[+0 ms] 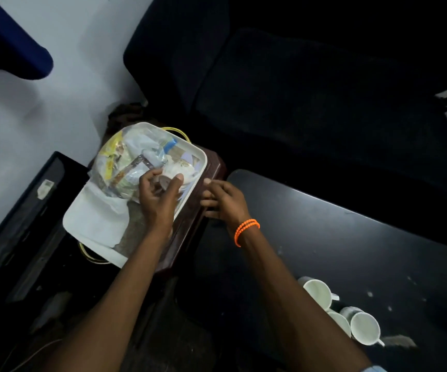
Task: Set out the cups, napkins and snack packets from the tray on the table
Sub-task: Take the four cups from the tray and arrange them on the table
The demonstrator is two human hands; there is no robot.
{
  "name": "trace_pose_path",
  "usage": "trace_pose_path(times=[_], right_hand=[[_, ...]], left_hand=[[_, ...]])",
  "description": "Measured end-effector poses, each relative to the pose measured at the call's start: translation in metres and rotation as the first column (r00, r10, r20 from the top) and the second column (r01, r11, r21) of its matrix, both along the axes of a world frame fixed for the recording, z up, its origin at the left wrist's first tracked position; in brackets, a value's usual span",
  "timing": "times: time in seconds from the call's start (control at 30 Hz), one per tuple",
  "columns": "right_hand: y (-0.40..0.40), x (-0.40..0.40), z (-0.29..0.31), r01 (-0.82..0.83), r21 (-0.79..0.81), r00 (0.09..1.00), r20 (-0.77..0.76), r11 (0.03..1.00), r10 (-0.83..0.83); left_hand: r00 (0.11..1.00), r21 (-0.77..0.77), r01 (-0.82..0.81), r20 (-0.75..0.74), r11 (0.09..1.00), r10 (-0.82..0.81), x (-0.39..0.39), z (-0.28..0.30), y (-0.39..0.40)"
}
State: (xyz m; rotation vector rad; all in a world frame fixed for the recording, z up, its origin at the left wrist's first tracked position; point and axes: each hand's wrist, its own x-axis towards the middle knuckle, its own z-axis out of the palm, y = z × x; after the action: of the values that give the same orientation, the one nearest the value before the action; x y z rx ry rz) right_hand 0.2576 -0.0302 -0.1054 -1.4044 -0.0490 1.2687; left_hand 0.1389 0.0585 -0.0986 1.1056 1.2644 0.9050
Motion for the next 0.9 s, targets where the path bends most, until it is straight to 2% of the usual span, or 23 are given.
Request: trace_pose_path(times=[0.1,0.17,0.3,0.43,0.6,0.7,0.77,0.9], right_hand=[[-0.001,0.010,0.006,0.006,0.068,1.000,0.004,0.998,-0.006],[-0.013,0.023,0.007,0.033,0.054,0.998,0.060,0.998,-0.036],[-0.062,0.062,0.001,0.110,-0.065,0.973,0.208,0.992,-0.095],[-0.132,0.093,-0.008,0.153,-0.253,0.884,0.466,0.955,-0.018],[-0.218,0.111,-0.025,0.315,-0.410,0.729,0.682,0.856,0.058],[-0.259,0.110,-0.035,0.398,-0.443,0.690,0.722,0.803,0.055],[-0.279,0.107,-0.039,0.428,-0.478,0.706,0.707,0.767,0.047],[-0.301,0.105,-0.045,0.387,-0.548,0.714,0.687,0.741,0.135]], left_hand=[[0.988,-0.006,0.116,0.107,0.993,-0.114,0.008,0.003,-0.024],[0.961,-0.031,0.245,0.143,0.969,-0.238,0.022,0.001,-0.045],[0.888,-0.096,0.460,0.063,0.883,-0.456,0.058,-0.010,-0.083],[0.713,-0.205,0.676,-0.059,0.707,-0.699,0.093,-0.024,-0.129],[0.437,-0.178,0.867,-0.180,0.466,-0.881,0.139,-0.038,-0.210],[0.303,-0.194,0.914,-0.263,0.358,-0.916,0.156,-0.043,-0.249],[0.224,-0.213,0.933,-0.288,0.290,-0.931,0.161,-0.046,-0.265],[0.105,-0.243,0.950,-0.349,0.198,-0.931,0.163,-0.051,-0.283]])
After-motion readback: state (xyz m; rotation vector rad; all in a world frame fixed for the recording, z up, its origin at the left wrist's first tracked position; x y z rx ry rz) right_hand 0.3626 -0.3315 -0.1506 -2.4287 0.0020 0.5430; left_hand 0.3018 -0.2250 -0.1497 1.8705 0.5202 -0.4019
